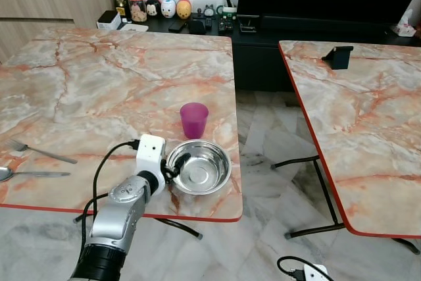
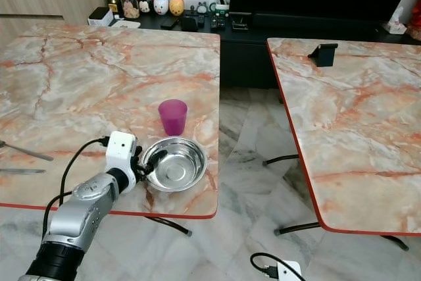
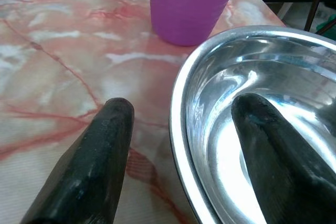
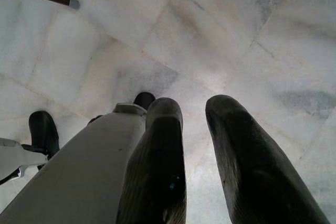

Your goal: Setting the table

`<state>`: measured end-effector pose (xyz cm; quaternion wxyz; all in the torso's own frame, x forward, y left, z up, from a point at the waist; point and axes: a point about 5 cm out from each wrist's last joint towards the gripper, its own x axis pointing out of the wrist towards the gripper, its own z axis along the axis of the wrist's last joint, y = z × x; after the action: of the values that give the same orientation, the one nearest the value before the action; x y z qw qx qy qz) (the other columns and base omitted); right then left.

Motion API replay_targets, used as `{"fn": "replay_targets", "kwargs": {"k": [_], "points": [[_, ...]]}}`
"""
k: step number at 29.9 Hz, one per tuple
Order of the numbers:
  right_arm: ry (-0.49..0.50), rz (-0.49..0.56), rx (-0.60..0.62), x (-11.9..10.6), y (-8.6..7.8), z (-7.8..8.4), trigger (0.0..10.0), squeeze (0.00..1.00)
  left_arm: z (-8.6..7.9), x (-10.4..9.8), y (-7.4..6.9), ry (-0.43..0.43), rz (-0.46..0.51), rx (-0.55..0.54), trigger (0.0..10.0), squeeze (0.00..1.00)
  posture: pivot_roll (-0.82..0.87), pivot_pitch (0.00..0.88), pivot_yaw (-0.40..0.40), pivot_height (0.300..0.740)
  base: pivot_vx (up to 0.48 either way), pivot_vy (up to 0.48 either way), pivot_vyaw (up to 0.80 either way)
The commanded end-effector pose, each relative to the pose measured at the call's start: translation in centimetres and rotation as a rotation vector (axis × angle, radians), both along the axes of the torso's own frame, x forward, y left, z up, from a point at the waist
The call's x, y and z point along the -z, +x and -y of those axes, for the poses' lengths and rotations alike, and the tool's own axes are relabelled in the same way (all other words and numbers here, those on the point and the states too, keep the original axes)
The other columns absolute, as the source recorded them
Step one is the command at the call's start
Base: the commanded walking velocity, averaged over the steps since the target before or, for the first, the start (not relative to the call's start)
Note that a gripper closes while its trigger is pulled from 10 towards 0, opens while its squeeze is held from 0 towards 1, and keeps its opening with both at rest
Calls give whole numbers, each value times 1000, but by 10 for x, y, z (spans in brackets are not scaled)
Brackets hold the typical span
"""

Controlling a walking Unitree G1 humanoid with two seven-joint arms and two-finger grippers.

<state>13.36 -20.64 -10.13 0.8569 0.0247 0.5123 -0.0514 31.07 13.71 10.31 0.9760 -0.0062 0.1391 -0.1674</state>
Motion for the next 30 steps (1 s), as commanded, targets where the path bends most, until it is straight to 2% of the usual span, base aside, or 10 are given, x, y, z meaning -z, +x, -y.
{"fn": "replay_targets", "kwargs": {"k": [1, 6, 10, 14, 19, 20, 21, 22, 30], "points": [[-9, -12, -2, 1, -3, 3, 10000, 0, 4, 3, -1, 20, -18, 9, 10000, 0, 136, 0, -56, 727, 0, 0, 0], [-11, -13, -1, 1, -3, 3, 10000, 0, 3, 6, -1, 38, -49, 1, 10000, 0, 139, 0, -60, 727, 0, 0, 0], [-11, -13, -2, 0, -3, 4, 10000, 0, 4, 6, -2, 7, -57, 13, 10000, 0, 142, 0, -62, 727, 0, 0, 0], [-11, -12, -3, 0, -3, 4, 10000, 0, 4, 9, -3, 38, -87, 33, 10000, 0, 146, 0, -63, 727, 0, 0, 0], [-11, -11, -2, 0, -2, 4, 10000, 0, 4, 7, -3, 27, -81, 38, 9843, 0, 145, 0, -63, 727, 0, 0, 0], [-11, -11, -1, 0, -2, 4, 10000, 0, 4, 6, -2, 24, -79, 36, 706, 0, 147, 0, -65, 727, 0, 0, 0], [-11, -10, -1, 0, -2, 4, 10000, 0, 5, 4, -2, 12, -73, 44, 706, 0, 147, 0, -64, 727, 0, 0, 0], [-11, -10, -1, 0, -2, 4, 10000, 0, 5, 4, -2, 13, -70, 51, 0, 0, 146, 0, -64, 727, 0, 0, 0], [-10, -7, -1, 0, -1, 3, 10000, 0, 7, -1, -3, 9, -55, 91, 0, 0, 150, 0, -64, 727, 0, 0, 0]]}}
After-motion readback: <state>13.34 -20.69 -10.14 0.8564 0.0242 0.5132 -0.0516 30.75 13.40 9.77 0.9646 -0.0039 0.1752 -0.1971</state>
